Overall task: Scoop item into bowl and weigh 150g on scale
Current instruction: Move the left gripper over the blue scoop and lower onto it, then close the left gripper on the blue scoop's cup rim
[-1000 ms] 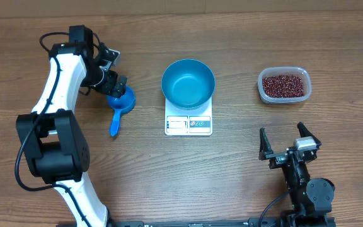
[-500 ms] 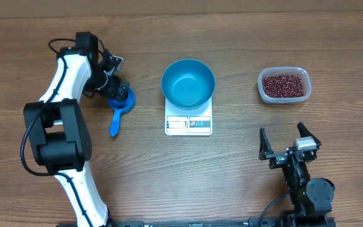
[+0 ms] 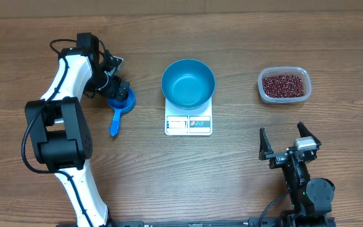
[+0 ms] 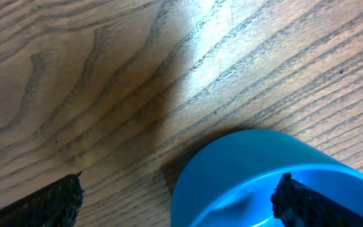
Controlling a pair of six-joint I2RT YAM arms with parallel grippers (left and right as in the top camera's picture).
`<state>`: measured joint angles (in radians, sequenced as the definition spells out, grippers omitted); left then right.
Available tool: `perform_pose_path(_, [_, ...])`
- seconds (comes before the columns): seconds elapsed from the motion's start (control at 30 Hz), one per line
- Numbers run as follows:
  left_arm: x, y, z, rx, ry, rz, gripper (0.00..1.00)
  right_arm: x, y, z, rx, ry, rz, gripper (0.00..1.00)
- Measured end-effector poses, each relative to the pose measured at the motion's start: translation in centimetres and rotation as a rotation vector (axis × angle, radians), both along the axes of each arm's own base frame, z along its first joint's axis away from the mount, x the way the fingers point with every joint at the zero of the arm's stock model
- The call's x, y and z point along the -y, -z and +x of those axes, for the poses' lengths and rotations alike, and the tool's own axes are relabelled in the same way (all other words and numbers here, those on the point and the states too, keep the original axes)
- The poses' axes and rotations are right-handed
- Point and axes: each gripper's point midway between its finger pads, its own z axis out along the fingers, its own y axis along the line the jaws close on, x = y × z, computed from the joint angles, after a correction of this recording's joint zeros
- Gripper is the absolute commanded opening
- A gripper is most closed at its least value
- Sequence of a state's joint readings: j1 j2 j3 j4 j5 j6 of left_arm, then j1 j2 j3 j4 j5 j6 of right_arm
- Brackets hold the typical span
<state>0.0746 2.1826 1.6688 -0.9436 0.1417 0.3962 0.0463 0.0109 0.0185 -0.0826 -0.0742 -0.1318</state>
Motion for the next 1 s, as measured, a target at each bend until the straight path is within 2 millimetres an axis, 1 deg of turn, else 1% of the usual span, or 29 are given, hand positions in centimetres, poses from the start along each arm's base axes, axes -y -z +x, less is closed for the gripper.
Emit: perform_pose_path(1.0, [-0.28, 0.01, 0.30, 0.012, -0.002, 0.016, 1.00, 0.01, 0.00, 0.00, 0.000, 0.000, 0.000, 1.00])
